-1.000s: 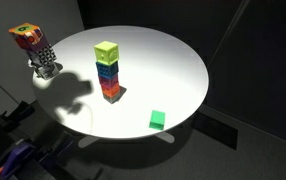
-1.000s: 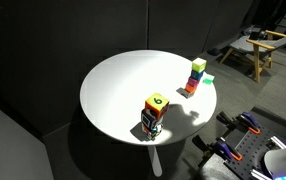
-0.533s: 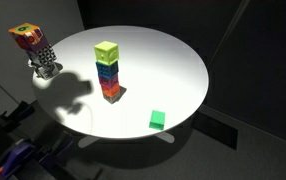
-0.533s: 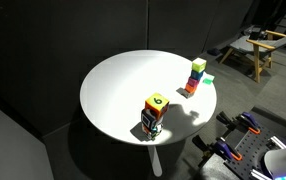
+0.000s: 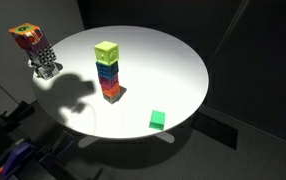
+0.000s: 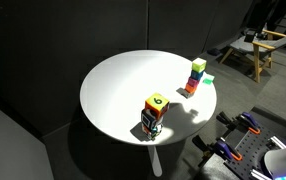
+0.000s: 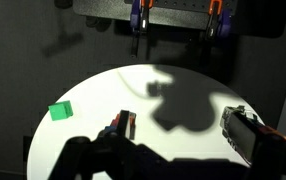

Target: Put the dark green block on the light green block

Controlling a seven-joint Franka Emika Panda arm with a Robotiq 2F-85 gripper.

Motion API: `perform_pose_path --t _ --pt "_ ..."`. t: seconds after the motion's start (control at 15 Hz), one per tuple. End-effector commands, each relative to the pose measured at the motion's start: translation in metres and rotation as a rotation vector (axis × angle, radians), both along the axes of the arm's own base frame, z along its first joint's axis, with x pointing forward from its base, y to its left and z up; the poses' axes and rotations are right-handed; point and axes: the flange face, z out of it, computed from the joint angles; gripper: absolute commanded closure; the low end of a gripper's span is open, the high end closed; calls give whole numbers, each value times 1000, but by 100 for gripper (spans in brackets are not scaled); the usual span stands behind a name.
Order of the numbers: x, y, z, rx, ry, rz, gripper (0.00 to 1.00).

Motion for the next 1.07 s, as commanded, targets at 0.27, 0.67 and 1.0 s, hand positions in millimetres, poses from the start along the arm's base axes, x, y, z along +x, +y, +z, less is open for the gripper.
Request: perform_pose_path --t 0.27,0.67,1.0 --pt "8 -48 -19 14 -85 6 0" --pt "24 -92 -41 17 -160 -24 0" --pt "38 -119 -74 20 -125 -67 0"
